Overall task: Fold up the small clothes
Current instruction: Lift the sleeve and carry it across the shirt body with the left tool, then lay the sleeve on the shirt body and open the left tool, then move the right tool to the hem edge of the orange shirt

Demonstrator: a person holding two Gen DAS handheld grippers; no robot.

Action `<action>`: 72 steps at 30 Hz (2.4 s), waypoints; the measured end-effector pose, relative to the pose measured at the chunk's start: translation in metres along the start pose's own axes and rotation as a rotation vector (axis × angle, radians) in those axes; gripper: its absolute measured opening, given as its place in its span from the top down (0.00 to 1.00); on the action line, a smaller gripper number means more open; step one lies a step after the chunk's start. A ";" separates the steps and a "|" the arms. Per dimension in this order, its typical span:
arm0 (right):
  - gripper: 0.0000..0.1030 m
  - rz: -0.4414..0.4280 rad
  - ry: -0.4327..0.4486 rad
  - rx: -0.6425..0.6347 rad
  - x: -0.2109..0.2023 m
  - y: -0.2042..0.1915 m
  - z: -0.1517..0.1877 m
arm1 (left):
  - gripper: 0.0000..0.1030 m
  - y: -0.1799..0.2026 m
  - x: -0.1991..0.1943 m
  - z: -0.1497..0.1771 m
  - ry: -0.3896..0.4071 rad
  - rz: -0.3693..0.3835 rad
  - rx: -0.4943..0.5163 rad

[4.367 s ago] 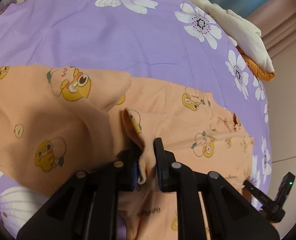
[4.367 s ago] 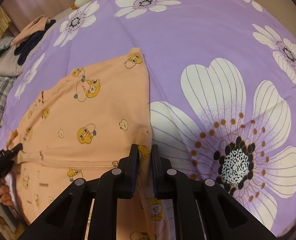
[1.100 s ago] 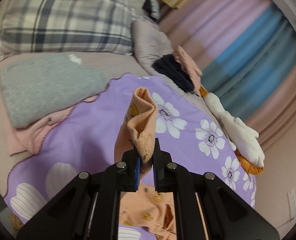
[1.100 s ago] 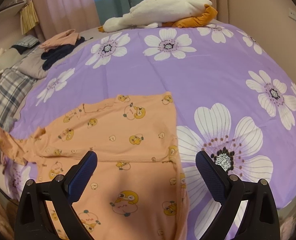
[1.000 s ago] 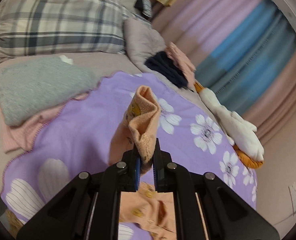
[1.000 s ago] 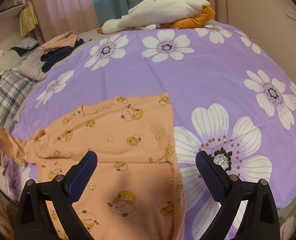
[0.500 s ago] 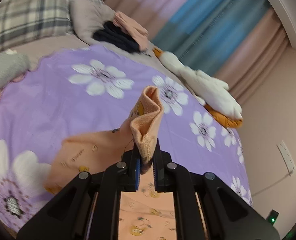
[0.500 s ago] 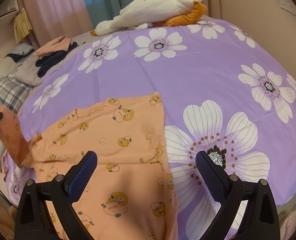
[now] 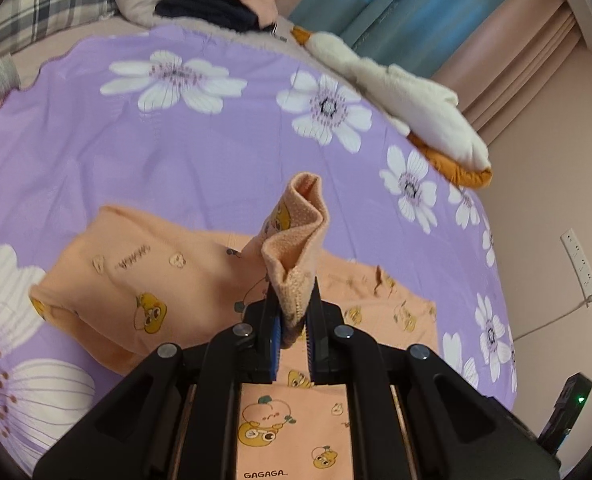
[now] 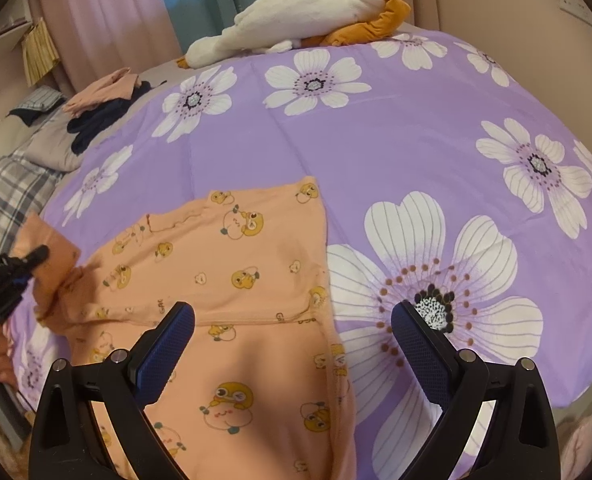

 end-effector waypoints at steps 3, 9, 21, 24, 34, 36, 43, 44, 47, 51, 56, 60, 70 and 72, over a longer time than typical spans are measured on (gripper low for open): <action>0.05 0.007 -0.003 -0.003 0.001 0.000 0.000 | 0.91 -0.005 0.017 0.013 -0.055 0.007 -0.014; 0.05 0.008 -0.019 -0.001 0.005 0.000 0.000 | 0.91 -0.020 0.040 0.035 -0.142 -0.038 -0.050; 0.05 0.002 -0.037 0.001 0.011 0.001 0.002 | 0.87 -0.034 0.051 0.049 -0.211 -0.084 -0.080; 0.05 -0.005 -0.041 0.007 0.013 0.002 0.003 | 0.55 -0.026 0.042 0.050 -0.216 -0.082 -0.046; 0.05 -0.033 -0.061 0.007 0.024 -0.003 0.004 | 0.22 -0.036 -0.041 0.031 -0.045 -0.131 -0.013; 0.05 -0.038 -0.063 -0.001 0.025 -0.007 0.004 | 0.20 -0.051 -0.058 0.030 -0.011 -0.158 -0.045; 0.05 -0.054 -0.068 -0.019 0.026 -0.014 0.005 | 0.18 -0.096 -0.088 0.038 0.027 -0.219 -0.159; 0.05 -0.054 -0.068 -0.020 0.026 -0.015 0.004 | 0.18 -0.100 -0.090 0.040 0.021 -0.221 -0.168; 0.05 -0.049 -0.067 -0.027 0.026 -0.018 0.004 | 0.18 -0.103 -0.096 0.046 0.020 -0.225 -0.171; 0.05 -0.058 -0.065 -0.042 0.026 -0.028 0.003 | 0.18 -0.105 -0.099 0.051 0.019 -0.227 -0.166; 0.05 -0.067 -0.061 -0.092 0.023 -0.047 0.002 | 0.18 -0.115 -0.101 0.055 0.018 -0.227 -0.184; 0.05 -0.084 -0.054 -0.116 0.018 -0.062 -0.003 | 0.18 -0.122 -0.102 0.059 0.010 -0.222 -0.194; 0.05 -0.222 -0.104 -0.162 0.026 -0.113 -0.015 | 0.18 -0.134 -0.103 0.066 0.000 -0.233 -0.220; 0.06 -0.252 -0.136 -0.181 0.033 -0.129 -0.013 | 0.18 -0.134 -0.102 0.067 -0.004 -0.225 -0.225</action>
Point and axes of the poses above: each gripper's, at about its wrist camera, not at the fingertips, and x roughly the way its jaws point, y to its right, z to its underside, the point moved 10 cm from there along x, roughly the way its jaws point, and after that the axes turned 12 degrees about -y, right-handed, at the moved point
